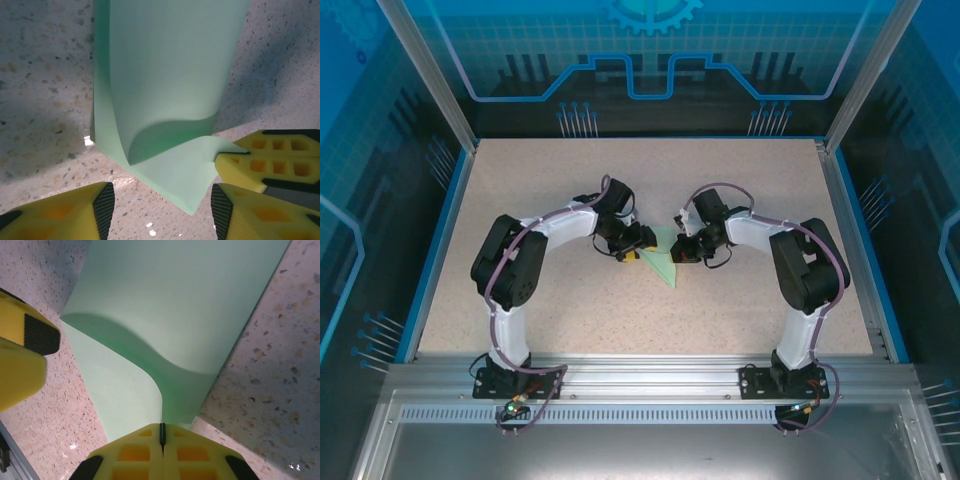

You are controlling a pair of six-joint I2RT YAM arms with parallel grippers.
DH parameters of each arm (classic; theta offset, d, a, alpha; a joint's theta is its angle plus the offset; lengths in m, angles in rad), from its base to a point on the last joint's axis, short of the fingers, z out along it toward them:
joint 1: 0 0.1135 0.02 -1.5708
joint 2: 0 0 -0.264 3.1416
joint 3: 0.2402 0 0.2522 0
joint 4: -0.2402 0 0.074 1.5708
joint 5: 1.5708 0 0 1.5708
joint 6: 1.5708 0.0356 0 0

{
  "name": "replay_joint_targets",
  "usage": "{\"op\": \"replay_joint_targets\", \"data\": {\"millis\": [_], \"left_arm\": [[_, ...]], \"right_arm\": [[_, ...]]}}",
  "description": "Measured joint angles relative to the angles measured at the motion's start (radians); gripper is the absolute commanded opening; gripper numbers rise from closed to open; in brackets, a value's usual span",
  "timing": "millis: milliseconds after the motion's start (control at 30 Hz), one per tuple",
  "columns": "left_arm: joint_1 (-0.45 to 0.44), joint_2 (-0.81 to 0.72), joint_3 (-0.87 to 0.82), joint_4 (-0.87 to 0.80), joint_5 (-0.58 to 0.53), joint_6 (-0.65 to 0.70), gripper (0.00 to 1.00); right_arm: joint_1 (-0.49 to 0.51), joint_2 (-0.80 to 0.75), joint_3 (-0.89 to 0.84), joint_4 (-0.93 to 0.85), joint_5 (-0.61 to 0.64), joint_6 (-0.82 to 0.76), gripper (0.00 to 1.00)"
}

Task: Fold a paper plane with a square sheet of paper (fold left side to right side)
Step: Fourth fold the wing at the center of the table.

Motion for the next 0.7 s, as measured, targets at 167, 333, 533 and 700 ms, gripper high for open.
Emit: {"op": "replay_joint_targets", "data": {"millis": [167,333,533,700], "left_arm": [[-0.011,0.035,0.025,0.005,0.0,-0.002,0.46],[-0.014,0.05,0.042,0.008,0.0,-0.022,0.29],[-0.014,0.052,0.046,0.008,0.0,-0.023,0.18],[-0.015,0.052,0.048,0.006,0.0,-0.022,0.18]], "right_arm": [[0.0,0.0,0.0,0.0,-0.001,0.0,0.05],[0.0,-0.001,-0.001,0.001,0.002,0.002,0.18],[0.0,-0.079,-0.047,0.004,0.065,0.002,0.46],[0.032,-0.248,-0.083,0.001,0.199,-0.017,0.49]]}}
